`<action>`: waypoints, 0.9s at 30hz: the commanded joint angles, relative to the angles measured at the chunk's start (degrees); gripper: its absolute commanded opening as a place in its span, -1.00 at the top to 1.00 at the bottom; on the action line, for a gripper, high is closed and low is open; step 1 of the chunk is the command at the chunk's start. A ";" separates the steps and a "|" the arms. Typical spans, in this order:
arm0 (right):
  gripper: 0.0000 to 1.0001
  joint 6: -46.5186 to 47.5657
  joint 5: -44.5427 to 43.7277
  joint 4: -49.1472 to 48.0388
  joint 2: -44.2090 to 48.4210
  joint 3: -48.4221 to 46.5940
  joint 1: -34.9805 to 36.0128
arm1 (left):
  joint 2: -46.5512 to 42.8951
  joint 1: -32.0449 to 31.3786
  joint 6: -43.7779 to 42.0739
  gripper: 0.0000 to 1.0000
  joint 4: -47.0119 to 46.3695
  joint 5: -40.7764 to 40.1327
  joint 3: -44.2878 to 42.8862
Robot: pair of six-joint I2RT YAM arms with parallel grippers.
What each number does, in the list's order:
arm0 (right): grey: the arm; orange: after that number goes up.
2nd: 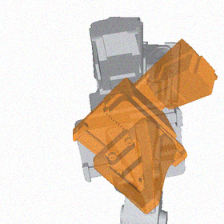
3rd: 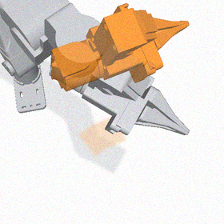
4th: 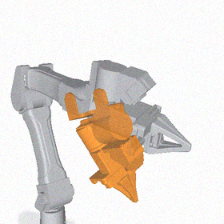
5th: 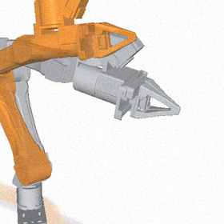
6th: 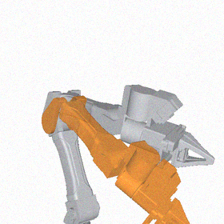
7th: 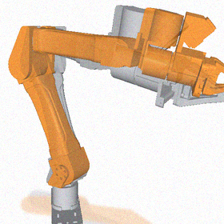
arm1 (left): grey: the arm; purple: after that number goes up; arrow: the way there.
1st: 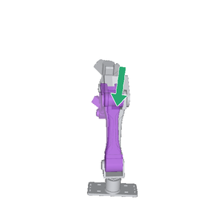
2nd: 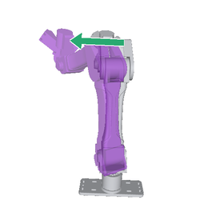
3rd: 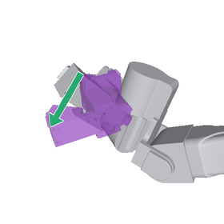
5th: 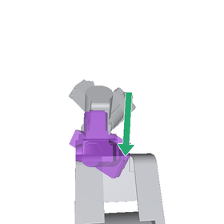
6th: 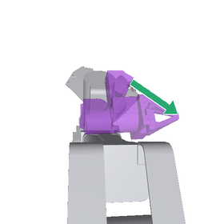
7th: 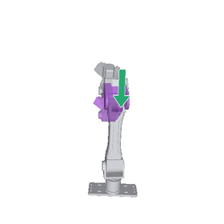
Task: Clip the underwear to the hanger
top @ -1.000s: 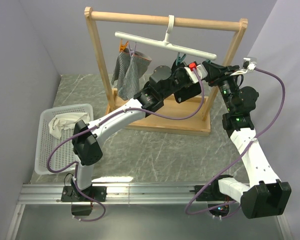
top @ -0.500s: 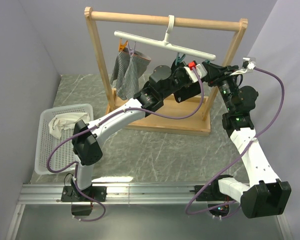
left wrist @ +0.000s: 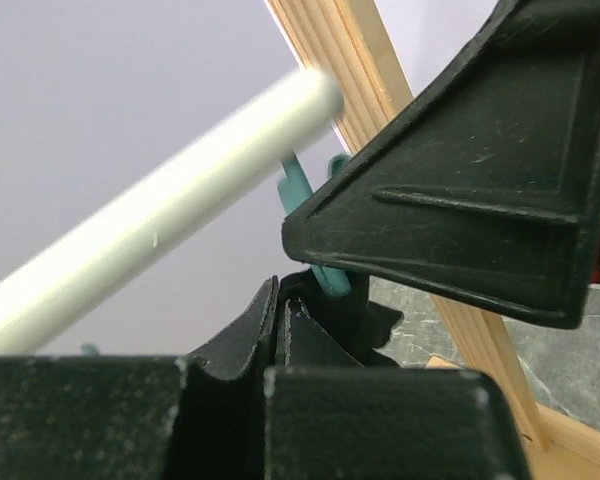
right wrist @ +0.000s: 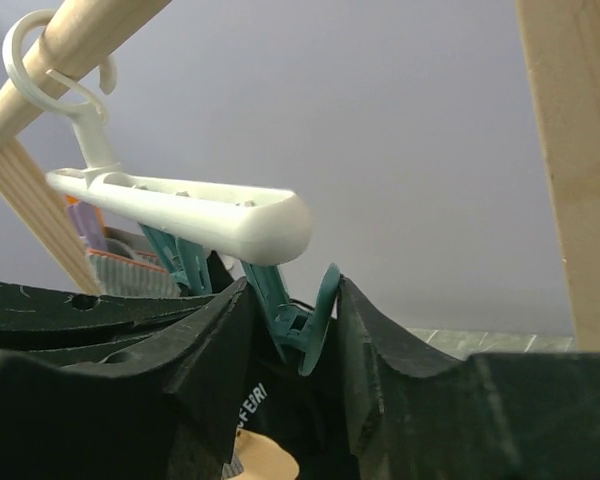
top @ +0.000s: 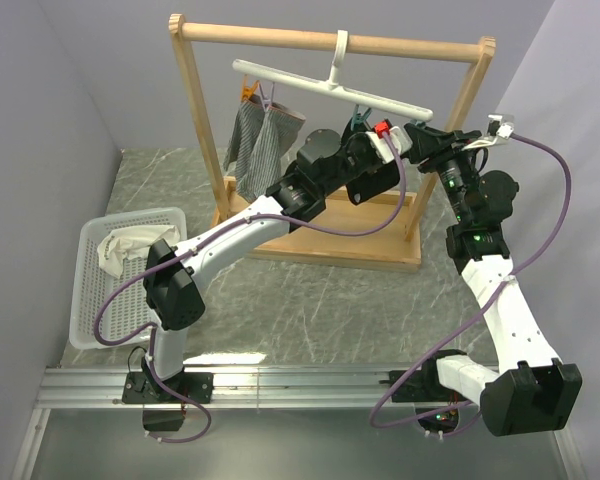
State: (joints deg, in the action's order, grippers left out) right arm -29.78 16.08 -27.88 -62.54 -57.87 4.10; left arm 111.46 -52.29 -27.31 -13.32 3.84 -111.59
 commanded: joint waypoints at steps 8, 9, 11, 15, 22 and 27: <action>0.02 -1.86 3.17 -1.83 -0.30 -3.66 -1.02 | -2.56 0.52 0.86 0.99 -0.74 1.61 -3.72; 0.02 -1.95 3.35 -1.92 -0.21 -3.66 -1.02 | -2.56 0.53 0.86 0.99 -0.74 1.61 -3.72; -0.01 -2.12 3.44 -1.74 -0.04 -3.83 -1.11 | -2.56 0.53 0.77 0.99 -0.92 1.61 -3.55; -0.28 -2.65 2.91 -1.13 0.75 -4.53 -1.37 | -2.56 0.61 0.59 0.99 -0.92 1.79 -3.28; -0.51 -3.62 2.99 1.33 2.51 -6.82 -2.51 | -2.91 0.61 0.42 0.99 -1.18 2.23 -2.40; -0.56 -3.97 5.28 3.96 3.91 -8.66 -3.75 | -3.18 0.61 0.33 0.99 -1.09 2.49 -1.97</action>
State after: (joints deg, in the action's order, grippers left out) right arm -33.04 19.64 -24.86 -61.06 -63.02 1.17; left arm 111.48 -51.96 -27.33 -12.58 5.34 -112.55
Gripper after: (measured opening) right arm 0.772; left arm 0.013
